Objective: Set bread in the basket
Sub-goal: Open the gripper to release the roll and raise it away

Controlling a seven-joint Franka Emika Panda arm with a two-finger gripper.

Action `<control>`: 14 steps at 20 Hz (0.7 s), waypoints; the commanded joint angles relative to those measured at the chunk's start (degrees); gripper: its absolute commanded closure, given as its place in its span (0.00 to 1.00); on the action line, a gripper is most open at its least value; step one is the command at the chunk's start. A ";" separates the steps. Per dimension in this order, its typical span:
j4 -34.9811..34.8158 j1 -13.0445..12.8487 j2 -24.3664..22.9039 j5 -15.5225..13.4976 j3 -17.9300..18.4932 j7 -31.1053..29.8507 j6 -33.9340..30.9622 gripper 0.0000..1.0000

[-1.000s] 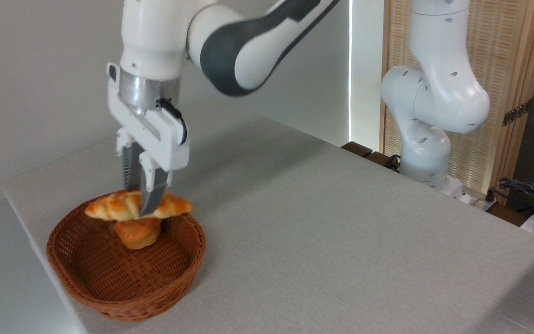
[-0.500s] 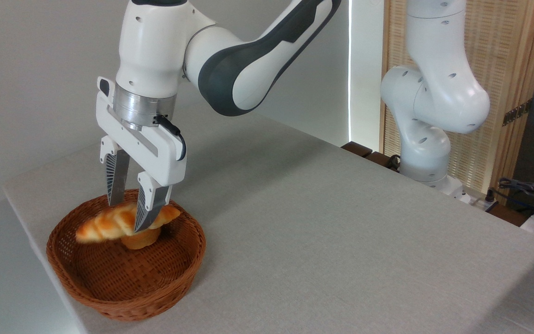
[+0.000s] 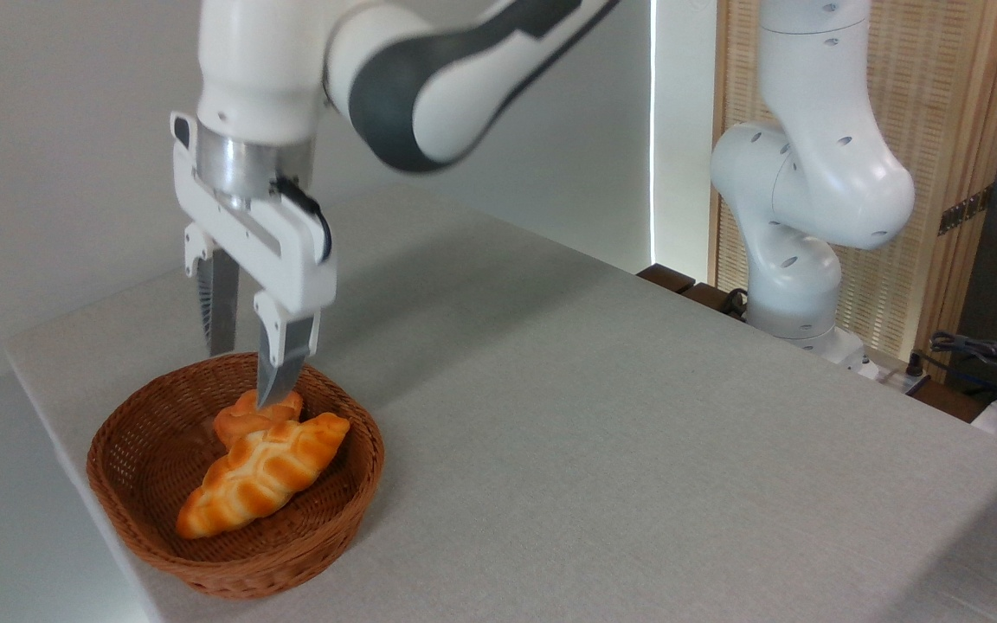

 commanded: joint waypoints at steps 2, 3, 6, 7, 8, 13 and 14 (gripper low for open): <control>9.48 -0.03 0.07 4.21 1.66 -1.05 -15.97 0.00; 10.62 -0.03 0.07 4.29 2.71 -0.88 -18.44 0.00; 11.69 -0.03 -0.11 4.56 4.04 -0.70 -21.71 0.00; 11.69 -0.03 -0.20 4.82 4.04 -0.62 -22.32 0.00; 11.69 -0.03 -0.28 5.61 3.96 -0.53 -22.33 0.00; 11.51 0.06 -0.46 5.97 4.13 -1.49 -24.35 0.00; 11.60 0.06 -0.46 6.05 4.22 -1.93 -24.44 0.00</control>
